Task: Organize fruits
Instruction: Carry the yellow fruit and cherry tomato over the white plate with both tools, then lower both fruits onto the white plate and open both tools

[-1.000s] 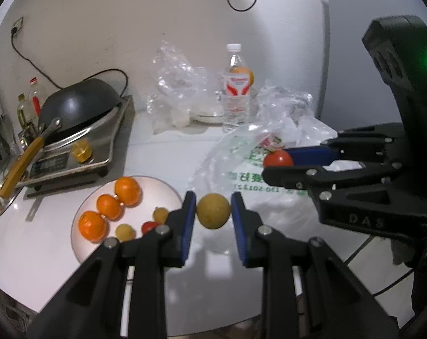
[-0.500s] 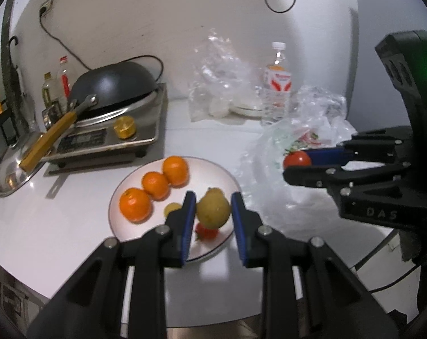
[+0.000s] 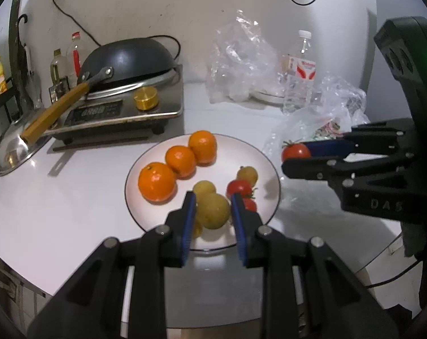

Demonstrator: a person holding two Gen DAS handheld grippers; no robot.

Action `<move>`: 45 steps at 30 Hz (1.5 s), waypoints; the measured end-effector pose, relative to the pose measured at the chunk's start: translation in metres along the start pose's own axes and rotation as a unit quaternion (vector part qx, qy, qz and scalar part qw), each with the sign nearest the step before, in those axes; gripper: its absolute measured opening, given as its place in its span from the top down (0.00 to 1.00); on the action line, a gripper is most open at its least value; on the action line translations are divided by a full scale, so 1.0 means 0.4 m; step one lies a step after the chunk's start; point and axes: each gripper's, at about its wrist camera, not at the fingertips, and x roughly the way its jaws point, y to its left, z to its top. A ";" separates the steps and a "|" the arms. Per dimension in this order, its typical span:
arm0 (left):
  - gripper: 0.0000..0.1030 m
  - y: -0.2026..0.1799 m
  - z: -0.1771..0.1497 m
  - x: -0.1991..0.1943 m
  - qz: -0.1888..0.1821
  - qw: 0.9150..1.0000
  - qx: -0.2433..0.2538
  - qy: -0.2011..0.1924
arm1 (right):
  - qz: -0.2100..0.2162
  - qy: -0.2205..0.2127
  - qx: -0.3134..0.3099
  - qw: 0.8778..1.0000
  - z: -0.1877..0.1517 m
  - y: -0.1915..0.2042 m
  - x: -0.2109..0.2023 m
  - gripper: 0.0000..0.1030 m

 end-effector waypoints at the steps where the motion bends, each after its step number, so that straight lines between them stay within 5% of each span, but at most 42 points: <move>1: 0.75 0.004 0.000 0.004 0.000 1.000 -0.002 0.000 | 0.001 0.002 -0.001 1.000 0.003 0.004 0.008 0.73; 16: 0.74 -0.009 0.002 0.084 -0.011 0.999 0.024 0.021 | 0.001 0.010 -0.005 1.000 0.032 0.009 0.061 0.73; 45: 0.69 0.110 0.011 0.087 -0.005 0.999 -0.048 0.011 | 0.017 0.027 -0.009 0.999 0.090 0.037 0.195 0.73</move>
